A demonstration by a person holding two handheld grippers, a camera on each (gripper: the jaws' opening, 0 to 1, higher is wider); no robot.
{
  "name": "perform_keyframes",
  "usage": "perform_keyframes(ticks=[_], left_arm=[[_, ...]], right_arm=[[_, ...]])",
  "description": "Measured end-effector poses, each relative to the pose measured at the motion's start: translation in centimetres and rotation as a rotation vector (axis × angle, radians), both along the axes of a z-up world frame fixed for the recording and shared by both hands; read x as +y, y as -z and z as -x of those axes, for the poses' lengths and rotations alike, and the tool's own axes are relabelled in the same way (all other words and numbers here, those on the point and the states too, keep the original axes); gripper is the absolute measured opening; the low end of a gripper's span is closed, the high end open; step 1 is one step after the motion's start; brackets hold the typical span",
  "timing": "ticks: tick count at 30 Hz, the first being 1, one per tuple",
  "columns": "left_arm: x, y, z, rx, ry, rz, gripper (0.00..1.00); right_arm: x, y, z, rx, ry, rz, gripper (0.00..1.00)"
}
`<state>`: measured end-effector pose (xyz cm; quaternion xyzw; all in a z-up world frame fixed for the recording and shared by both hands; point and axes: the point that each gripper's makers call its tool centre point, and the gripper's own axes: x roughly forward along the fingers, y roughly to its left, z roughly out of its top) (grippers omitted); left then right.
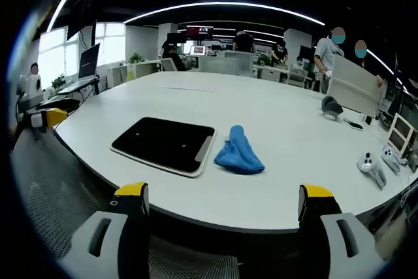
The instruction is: Wipe the mirror surface with the cleaning cloth until all visible marks leave the cleaned area.
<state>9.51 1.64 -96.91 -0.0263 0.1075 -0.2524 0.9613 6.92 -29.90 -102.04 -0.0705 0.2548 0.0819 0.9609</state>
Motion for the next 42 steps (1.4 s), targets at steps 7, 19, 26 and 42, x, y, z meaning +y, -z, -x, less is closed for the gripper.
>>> perform_keyframes(ticks=[7,19,26,42], left_arm=[[0.17,-0.64,-0.02,-0.038,-0.012,0.013,0.96],[-0.05,-0.53,-0.08,-0.026,0.004,0.018,0.94],[-0.09,-0.44,-0.06,-0.023,0.006,0.015,0.95],[0.01,-0.43,-0.07,-0.023,0.0,0.012,0.94]], right_arm=[[-0.5,-0.14,0.09,-0.007,0.029,0.014,0.94],[-0.11,-0.02,0.06,0.004,0.011,-0.004,0.93],[-0.07,0.18,0.13,0.017,0.007,-0.004,0.93],[0.19,-0.08,0.12,0.0,-0.008,-0.017,0.91]])
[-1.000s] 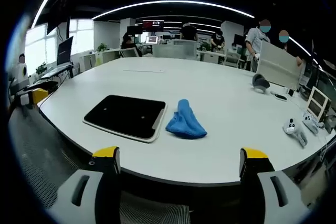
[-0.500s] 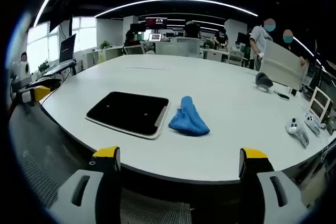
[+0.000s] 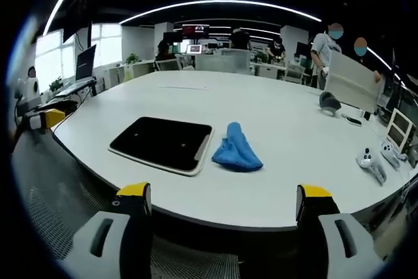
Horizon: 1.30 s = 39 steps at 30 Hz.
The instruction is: Wipe the mirror surface with the cleaning cloth until all visible marks leave the cleaned area.
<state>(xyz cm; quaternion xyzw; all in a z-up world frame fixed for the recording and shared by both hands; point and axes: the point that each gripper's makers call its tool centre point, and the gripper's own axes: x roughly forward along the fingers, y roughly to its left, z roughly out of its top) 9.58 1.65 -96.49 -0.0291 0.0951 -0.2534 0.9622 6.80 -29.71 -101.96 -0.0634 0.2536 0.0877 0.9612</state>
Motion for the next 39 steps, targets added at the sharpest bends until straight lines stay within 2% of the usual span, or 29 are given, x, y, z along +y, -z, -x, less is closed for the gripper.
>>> perform_keyframes(ticks=[9,39], left_arm=[[-0.02,0.26,0.08,0.017,0.003,-0.007,0.97],[-0.28,0.26,0.18,0.02,0.019,-0.001,0.94]], right_arm=[[0.45,0.06,0.1,0.005,-0.024,-0.003,0.91],[-0.14,0.23,0.13,0.016,0.008,0.007,0.9]])
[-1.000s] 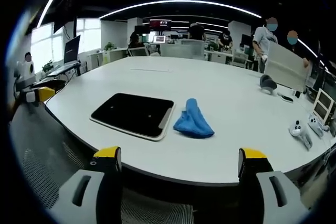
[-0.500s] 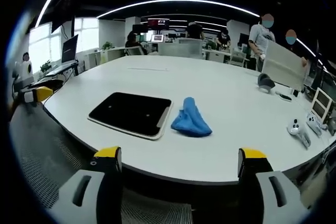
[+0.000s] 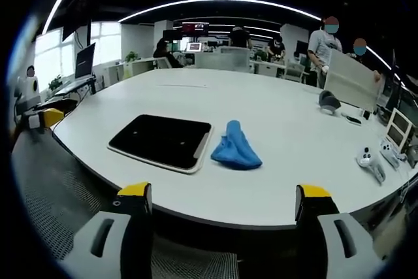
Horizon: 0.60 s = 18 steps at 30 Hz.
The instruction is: Wipe the mirror surface with the cleaning cloth until all visible marks leave the cleaned area.
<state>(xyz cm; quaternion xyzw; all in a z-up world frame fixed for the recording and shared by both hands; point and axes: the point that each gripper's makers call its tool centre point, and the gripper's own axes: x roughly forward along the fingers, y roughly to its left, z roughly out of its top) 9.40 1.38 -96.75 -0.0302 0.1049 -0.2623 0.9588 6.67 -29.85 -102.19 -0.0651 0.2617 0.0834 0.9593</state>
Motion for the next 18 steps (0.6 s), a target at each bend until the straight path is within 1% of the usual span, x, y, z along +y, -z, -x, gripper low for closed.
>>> perform_keyframes(ticks=[1,3,10,18], left_arm=[[-0.01,0.02,0.0,0.001,0.001,0.0,0.94],[-0.01,0.13,0.03,0.008,0.002,-0.003,0.93],[0.05,0.13,0.03,0.008,-0.001,-0.001,0.93],[0.04,0.1,0.01,0.006,0.0,0.0,0.93]], right_arm=[[0.0,-0.08,-0.02,-0.005,-0.002,0.003,0.9],[0.06,-0.57,-0.21,-0.039,-0.008,0.009,0.9],[0.37,-0.53,-0.16,-0.033,-0.02,-0.004,0.9],[0.46,-0.66,-0.24,-0.041,-0.022,-0.013,0.88]])
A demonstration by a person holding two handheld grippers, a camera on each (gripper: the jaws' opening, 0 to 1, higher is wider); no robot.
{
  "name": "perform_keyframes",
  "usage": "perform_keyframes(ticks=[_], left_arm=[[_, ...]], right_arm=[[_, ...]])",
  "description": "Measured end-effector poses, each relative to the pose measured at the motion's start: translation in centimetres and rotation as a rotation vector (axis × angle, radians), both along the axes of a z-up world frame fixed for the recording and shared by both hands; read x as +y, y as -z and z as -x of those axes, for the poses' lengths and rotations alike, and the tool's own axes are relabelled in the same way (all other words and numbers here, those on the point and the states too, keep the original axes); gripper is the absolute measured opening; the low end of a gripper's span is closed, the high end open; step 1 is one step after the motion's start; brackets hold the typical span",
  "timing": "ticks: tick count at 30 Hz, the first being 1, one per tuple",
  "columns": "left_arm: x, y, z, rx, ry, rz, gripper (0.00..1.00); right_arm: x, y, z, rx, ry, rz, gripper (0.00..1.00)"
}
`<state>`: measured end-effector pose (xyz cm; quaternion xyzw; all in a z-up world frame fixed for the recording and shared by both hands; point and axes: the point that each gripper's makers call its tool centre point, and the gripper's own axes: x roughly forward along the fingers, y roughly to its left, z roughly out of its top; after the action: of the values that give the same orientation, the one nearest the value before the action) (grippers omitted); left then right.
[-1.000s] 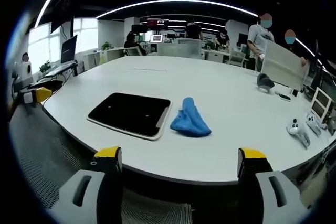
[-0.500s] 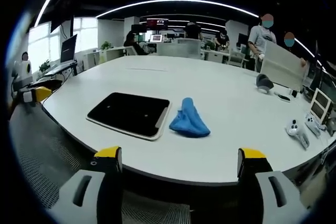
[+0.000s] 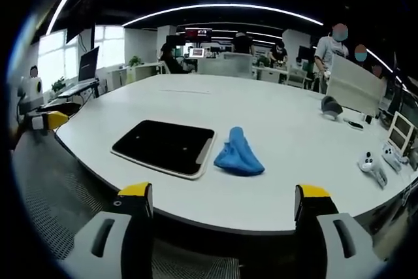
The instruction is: Wipe the mirror surface with the cleaning cloth until all visible marks leave the cleaned area.
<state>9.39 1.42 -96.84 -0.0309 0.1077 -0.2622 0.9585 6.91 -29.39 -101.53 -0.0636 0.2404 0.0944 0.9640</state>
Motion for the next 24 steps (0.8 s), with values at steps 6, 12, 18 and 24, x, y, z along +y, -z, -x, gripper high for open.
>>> perform_keyframes(ticks=[6,12,18,24], left_arm=[[0.1,-0.1,0.0,-0.006,-0.005,0.002,0.94],[0.0,-0.1,0.0,-0.007,0.002,0.006,0.94],[-0.1,-0.3,0.0,-0.014,0.007,0.008,0.94],[-0.1,-0.5,0.0,-0.025,0.008,0.014,0.94]], right_arm=[[0.2,0.1,0.1,0.009,-0.01,-0.008,0.88],[0.3,-0.1,0.0,0.006,-0.004,-0.037,0.83],[0.3,-0.3,0.0,0.012,0.015,-0.061,0.74],[0.1,-1.6,-0.5,-0.015,0.011,-0.057,0.61]])
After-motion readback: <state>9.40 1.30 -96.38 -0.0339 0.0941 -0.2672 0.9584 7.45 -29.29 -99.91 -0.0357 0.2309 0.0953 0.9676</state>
